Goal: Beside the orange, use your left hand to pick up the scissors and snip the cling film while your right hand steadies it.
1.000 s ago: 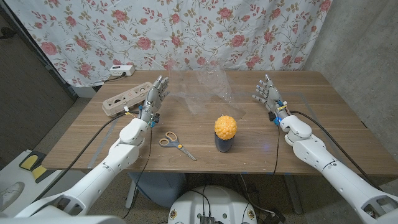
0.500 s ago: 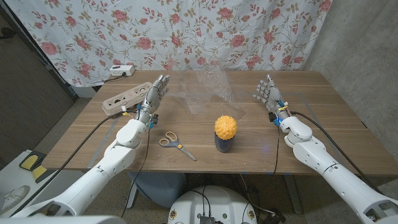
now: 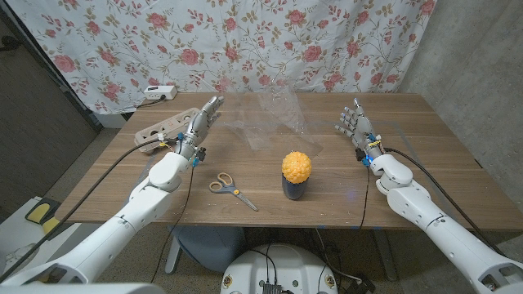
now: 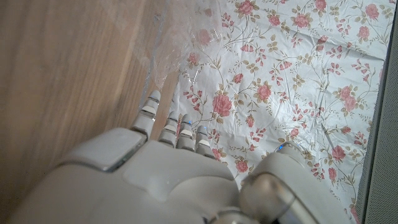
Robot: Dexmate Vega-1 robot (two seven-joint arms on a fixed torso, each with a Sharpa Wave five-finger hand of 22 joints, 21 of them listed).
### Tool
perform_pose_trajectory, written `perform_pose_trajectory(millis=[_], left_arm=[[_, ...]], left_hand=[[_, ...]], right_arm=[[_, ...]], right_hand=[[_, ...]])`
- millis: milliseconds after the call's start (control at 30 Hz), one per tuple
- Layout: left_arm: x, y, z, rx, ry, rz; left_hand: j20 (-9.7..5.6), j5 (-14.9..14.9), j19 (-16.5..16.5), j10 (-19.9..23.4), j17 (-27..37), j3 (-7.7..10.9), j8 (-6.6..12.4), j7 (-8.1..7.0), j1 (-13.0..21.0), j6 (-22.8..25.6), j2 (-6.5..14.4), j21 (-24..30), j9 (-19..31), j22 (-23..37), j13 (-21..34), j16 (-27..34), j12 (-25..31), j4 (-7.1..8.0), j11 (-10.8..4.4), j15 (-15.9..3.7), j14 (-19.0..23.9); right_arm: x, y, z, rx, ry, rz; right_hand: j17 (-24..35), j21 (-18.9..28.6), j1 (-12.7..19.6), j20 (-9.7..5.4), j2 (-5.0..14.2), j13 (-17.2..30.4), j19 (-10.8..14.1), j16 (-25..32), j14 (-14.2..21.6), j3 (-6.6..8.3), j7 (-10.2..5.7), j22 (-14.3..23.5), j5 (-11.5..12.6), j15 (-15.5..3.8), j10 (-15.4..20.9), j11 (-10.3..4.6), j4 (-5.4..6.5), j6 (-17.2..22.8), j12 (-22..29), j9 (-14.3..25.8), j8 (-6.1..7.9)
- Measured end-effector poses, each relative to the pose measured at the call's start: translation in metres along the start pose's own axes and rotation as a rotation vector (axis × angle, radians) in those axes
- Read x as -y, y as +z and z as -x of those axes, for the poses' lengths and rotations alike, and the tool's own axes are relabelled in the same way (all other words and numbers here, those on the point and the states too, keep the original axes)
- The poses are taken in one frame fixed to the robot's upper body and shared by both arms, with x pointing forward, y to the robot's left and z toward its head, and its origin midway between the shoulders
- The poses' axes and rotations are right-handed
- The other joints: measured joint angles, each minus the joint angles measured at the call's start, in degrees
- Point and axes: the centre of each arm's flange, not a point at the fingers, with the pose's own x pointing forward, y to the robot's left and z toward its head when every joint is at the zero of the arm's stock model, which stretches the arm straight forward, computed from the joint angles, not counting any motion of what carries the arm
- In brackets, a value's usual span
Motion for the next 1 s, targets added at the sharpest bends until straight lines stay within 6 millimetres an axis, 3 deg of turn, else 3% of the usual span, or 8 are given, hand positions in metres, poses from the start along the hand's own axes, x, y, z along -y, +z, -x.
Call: perform_pose_trajectory(millis=[100,267,400,633,733,900,933,1000], left_arm=[[0.0,0.003,0.0,0.001,-0.006,-0.034],[-0.001,0.003,0.001,-0.007,0.007,-0.094],[-0.002,0.007,0.003,-0.001,0.015,-0.129],[-0.005,0.017,0.005,0.01,0.018,-0.194],[-0.005,0.024,0.005,0.014,0.01,-0.223],[-0.005,0.017,0.005,-0.023,0.006,-0.256],[-0.005,0.032,0.004,0.001,-0.017,-0.283],[-0.005,0.035,0.004,0.0,-0.022,-0.297]], left_hand=[[-1.21,0.0,0.83,0.38,-0.14,-0.1,0.0,0.16,0.0,0.17,0.0,0.06,0.0,-0.13,0.0,0.0,0.01,-0.09,0.38,-0.39,0.4],[-1.52,0.0,0.69,2.45,-0.14,-0.17,-0.31,0.66,0.37,-0.59,-0.22,0.06,0.0,-0.13,0.0,0.0,0.91,-0.17,-1.69,-1.33,0.52],[-1.6,0.0,0.61,3.11,-0.14,-0.16,-0.52,0.47,0.72,-0.97,-0.1,-0.18,0.0,-0.13,0.0,0.0,0.99,-0.16,-2.35,-1.42,0.61],[-1.49,0.0,0.5,3.45,-0.13,-0.07,-0.54,0.19,1.07,-1.36,0.01,-0.42,0.0,-0.13,-0.01,0.0,0.99,-0.55,-2.69,-1.73,0.92],[-1.27,0.0,0.29,3.45,-0.14,-0.14,-1.19,0.09,1.36,-3.77,-0.13,-0.48,-0.06,-0.12,0.0,0.0,0.99,-0.62,-2.69,-1.72,0.92],[-1.27,0.0,0.29,3.44,-0.13,-0.31,-1.44,0.06,1.59,-4.85,-0.06,-0.47,-0.15,-0.12,0.26,0.0,0.99,-0.79,-2.69,-1.72,0.92],[-1.27,0.0,0.29,3.44,-0.13,-0.31,-1.44,0.06,1.59,-4.85,-0.06,-0.47,-0.15,-0.12,0.3,0.0,0.99,-0.79,-2.69,-1.72,0.92],[-1.27,0.0,0.29,3.44,-0.13,-0.31,-1.38,0.07,1.59,-4.82,-0.06,-0.47,-0.15,-0.12,0.3,0.0,0.99,-0.79,-2.68,-1.72,0.92]], right_arm=[[0.003,-0.001,0.001,-0.006,-0.003,0.002],[0.006,0.002,0.003,-0.009,-0.001,0.012],[0.008,0.003,0.004,-0.013,-0.003,0.016],[0.009,0.004,0.004,-0.021,-0.004,0.019],[0.01,0.004,0.004,-0.026,0.0,0.025],[0.012,0.005,0.005,-0.028,0.002,0.031],[0.011,0.004,0.006,-0.03,0.01,0.034],[0.012,0.004,0.006,-0.03,0.011,0.036]], right_hand=[[0.0,0.0,0.0,-0.03,0.0,-0.03,-0.02,0.0,0.0,0.0,0.0,0.0,0.0,0.0,0.0,0.0,0.0,0.0,0.0,0.0,0.0],[0.0,0.0,0.0,-0.33,0.0,-0.03,-0.32,0.0,0.0,0.0,-0.01,0.0,0.0,0.0,0.0,0.0,0.0,0.0,0.0,0.0,0.0],[0.01,0.0,0.3,-0.33,0.3,-0.02,-0.32,0.0,0.0,0.0,0.11,0.0,0.0,0.0,0.0,0.0,0.0,0.12,0.0,0.01,0.0],[0.01,0.0,0.3,-0.12,0.3,-0.27,-0.51,0.0,0.0,-0.16,0.2,0.0,0.0,0.0,0.0,0.0,-0.16,0.21,0.0,0.01,0.24],[0.01,0.0,0.3,-0.12,0.3,-0.27,-0.51,0.0,0.0,-0.16,0.2,0.0,0.0,0.0,0.0,0.0,-0.16,0.21,0.0,0.01,0.24],[0.01,0.0,0.3,-0.12,0.3,-0.26,-0.51,0.0,0.0,-0.16,0.2,0.0,0.0,-0.01,0.0,0.0,-0.16,0.21,0.0,0.01,0.24],[0.01,0.0,0.3,-0.12,0.3,-0.26,-0.51,0.0,0.01,-0.16,0.2,0.0,0.0,0.0,0.0,0.0,-0.16,0.21,0.0,0.01,0.24],[-0.08,0.0,0.3,-0.12,0.3,-0.26,-0.51,0.0,0.01,-0.16,0.19,0.0,0.0,0.0,0.0,0.0,-0.16,0.21,0.0,0.01,0.24]])
